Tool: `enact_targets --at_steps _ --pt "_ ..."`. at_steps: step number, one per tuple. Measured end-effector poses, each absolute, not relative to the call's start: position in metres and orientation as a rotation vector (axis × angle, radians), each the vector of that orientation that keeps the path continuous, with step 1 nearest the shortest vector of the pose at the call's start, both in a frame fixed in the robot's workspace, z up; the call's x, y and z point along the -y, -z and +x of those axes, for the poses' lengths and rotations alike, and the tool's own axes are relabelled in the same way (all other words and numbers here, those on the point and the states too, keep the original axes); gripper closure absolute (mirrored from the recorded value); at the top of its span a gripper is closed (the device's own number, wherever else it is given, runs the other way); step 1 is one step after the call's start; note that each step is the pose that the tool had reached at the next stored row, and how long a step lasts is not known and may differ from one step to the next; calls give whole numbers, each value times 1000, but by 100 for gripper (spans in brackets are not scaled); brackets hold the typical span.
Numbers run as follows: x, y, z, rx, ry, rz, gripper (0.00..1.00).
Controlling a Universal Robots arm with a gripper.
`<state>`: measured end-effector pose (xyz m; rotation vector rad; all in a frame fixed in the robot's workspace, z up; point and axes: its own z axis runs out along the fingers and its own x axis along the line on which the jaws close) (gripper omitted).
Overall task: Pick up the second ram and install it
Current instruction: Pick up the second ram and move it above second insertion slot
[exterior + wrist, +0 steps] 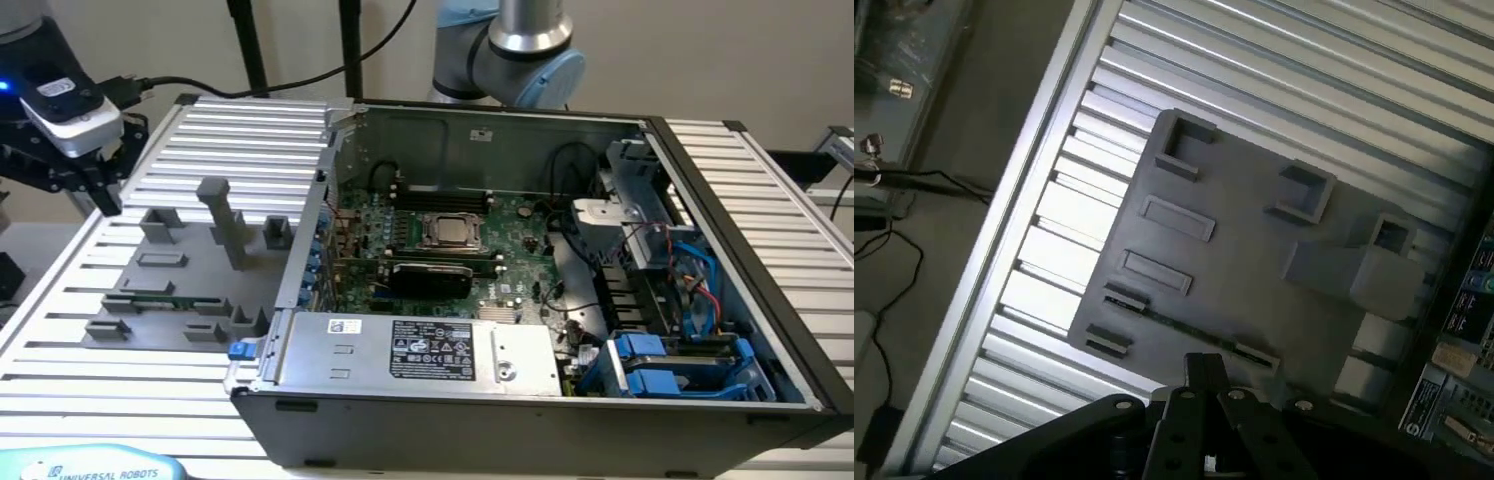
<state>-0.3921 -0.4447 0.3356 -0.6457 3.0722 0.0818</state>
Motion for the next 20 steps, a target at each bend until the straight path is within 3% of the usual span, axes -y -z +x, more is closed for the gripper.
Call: enact_targets --at_steps 20 --pt "445 -319 -392 -2915 -81 -1195 89"
